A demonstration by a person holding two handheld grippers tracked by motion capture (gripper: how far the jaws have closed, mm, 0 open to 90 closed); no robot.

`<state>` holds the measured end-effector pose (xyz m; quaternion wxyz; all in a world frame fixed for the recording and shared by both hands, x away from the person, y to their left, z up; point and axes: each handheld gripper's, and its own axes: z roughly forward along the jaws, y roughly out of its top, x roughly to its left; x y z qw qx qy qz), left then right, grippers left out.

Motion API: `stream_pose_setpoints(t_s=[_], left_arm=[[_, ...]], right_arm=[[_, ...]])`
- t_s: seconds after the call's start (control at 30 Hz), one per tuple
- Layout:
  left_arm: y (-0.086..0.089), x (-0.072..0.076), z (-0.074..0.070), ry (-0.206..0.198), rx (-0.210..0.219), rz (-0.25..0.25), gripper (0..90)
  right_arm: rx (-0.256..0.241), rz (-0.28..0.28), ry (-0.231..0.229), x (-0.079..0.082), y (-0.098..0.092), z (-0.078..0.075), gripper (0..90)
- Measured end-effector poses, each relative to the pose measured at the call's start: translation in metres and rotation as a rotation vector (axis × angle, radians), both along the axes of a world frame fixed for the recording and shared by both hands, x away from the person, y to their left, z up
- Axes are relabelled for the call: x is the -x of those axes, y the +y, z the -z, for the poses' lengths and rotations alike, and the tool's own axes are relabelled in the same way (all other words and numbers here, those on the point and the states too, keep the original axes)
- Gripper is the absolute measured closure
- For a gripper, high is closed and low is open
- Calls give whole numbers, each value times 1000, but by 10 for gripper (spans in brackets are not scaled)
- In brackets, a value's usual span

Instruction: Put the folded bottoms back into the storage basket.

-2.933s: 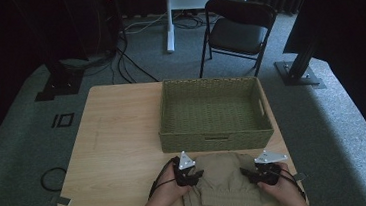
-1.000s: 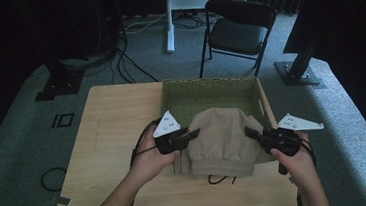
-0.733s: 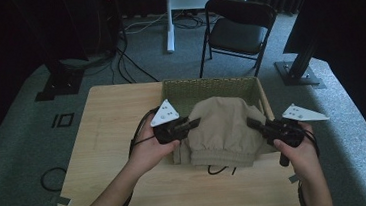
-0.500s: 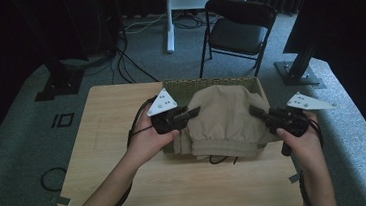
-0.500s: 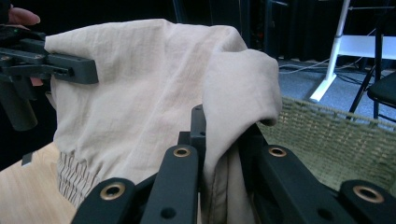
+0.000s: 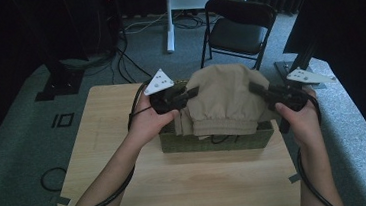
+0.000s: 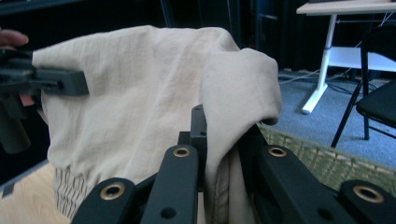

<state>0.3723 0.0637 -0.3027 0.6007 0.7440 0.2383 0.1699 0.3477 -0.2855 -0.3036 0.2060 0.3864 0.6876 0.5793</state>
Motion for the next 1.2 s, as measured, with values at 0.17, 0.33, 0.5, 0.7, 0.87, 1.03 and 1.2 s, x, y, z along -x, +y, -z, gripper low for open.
stream_pose_setpoints(t_s=[0.17, 0.33, 0.5, 0.7, 0.87, 1.03, 1.2], left_arm=[[0, -15, -6, -1, 11, -30, 813], [1, -30, -6, -11, 35, -57, 812], [0, -51, 0, -6, 48, -98, 812], [-6, -72, 26, 52, 13, -122, 812], [-11, -86, 61, 116, -15, -135, 812], [-14, -94, 89, 180, -38, -148, 811], [-18, -99, 116, 231, -59, -161, 810]], right_arm=[[-9, 10, -4, -16, 2, -9, 821], [-8, 25, 0, -36, 7, -14, 821], [-22, 33, 16, -54, 8, -10, 821], [-20, 57, 68, -78, 10, 12, 821], [-7, 83, 142, -94, 10, 48, 821], [16, 101, 214, -105, 10, 86, 820], [43, 118, 256, -113, 11, 110, 820]])
